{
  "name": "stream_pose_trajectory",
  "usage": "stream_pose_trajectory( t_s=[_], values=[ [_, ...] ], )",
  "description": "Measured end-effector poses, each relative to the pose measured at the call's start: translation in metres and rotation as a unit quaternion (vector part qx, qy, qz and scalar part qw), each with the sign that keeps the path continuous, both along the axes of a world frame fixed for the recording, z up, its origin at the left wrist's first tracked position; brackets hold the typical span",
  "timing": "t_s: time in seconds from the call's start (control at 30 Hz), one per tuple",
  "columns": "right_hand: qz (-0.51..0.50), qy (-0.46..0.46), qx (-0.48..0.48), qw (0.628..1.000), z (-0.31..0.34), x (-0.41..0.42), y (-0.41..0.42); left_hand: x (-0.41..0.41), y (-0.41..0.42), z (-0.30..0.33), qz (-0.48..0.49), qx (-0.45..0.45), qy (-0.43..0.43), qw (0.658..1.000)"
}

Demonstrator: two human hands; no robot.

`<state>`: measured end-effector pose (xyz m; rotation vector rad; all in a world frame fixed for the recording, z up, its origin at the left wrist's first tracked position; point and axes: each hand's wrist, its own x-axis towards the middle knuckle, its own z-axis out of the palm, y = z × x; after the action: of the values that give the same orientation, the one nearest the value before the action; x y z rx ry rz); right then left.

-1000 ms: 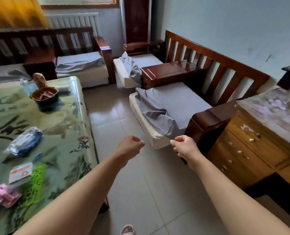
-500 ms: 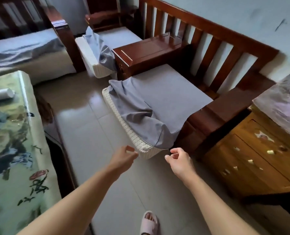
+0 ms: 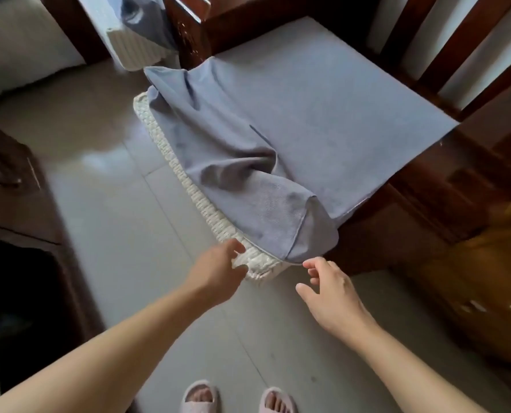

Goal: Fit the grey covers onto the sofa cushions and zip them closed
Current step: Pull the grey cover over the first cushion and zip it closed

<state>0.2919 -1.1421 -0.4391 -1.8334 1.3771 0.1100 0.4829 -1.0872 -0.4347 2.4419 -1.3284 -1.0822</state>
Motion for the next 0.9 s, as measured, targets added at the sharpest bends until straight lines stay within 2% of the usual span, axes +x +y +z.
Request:
stream_pose_trajectory(
  t_s=[0.1,0.23,0.3,0.4,0.47,0.57,0.7,0.9],
  values=[
    [0.007,-0.005,-0.031,0.999,-0.052,0.013,-0.001,0.003,-0.019,-0.047,-0.086,-0.066,-0.043,0.993],
    [-0.031,-0.037,-0.160,0.986,-0.117,0.030,0.004,0.009,-0.036,-0.105,-0.157,-0.172,-0.085,0.969],
    [-0.048,-0.039,-0.245,0.968,-0.145,0.039,0.004,0.012,-0.042,-0.130,-0.187,-0.209,-0.105,0.954],
    [-0.060,0.009,-0.390,0.919,-0.169,0.053,-0.004,0.016,-0.049,-0.157,-0.206,-0.280,-0.151,0.925],
    [-0.070,0.033,-0.441,0.894,-0.177,0.060,-0.010,0.021,-0.053,-0.167,-0.224,-0.315,-0.180,0.905],
    [-0.067,0.028,-0.482,0.873,-0.181,0.063,-0.018,0.027,-0.061,-0.172,-0.263,-0.345,-0.205,0.877],
    [-0.048,-0.002,-0.500,0.865,-0.182,0.066,-0.003,0.031,-0.053,-0.174,-0.258,-0.336,-0.205,0.883],
    [0.017,0.018,-0.521,0.853,-0.185,0.068,0.020,0.046,-0.001,-0.177,-0.313,-0.345,-0.199,0.862]
  ],
)
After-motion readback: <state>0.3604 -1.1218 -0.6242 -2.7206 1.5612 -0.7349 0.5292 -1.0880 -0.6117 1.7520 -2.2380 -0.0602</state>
